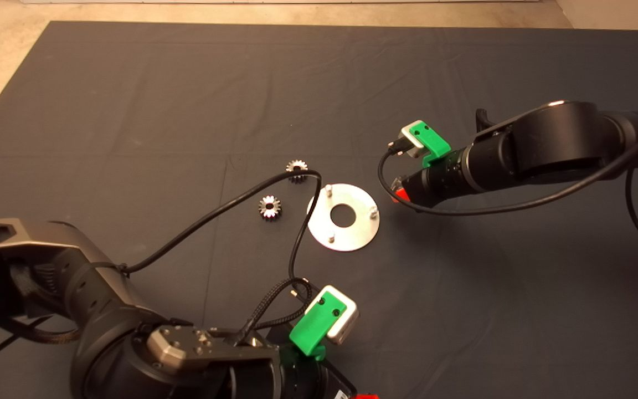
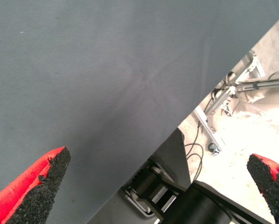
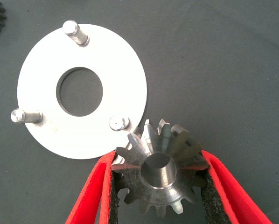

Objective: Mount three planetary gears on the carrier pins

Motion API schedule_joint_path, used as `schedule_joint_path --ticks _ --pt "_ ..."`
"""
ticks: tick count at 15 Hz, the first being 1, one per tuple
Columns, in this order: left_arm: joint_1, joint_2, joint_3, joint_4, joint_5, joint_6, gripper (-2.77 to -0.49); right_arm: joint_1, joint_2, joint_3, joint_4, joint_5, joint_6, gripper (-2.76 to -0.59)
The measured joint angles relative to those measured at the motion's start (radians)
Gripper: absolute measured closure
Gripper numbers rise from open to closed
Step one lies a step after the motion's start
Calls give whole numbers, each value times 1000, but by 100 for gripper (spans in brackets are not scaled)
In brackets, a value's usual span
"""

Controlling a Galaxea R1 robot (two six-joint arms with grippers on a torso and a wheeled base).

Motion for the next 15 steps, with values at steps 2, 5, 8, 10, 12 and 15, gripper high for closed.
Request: schedule_joint_path --ticks 2,5,8,10,12,15 --pt "0 0 0 0 0 -4 -275 0 0 1 0 -4 3 -96" --pt "0 0 0 0 0 -9 -275 -1 0 6 0 -3 3 -95" --pt "-13 0 0 0 0 -23 -275 -3 1 6 0 0 3 -95" --pt "-13 0 0 0 0 -26 -275 -4 9 6 0 0 3 -95" --pt "-13 0 0 0 0 -27 -275 -18 21 4 0 1 3 -95" --pt "-13 3 0 0 0 -29 -275 -31 40 -13 0 2 3 -95"
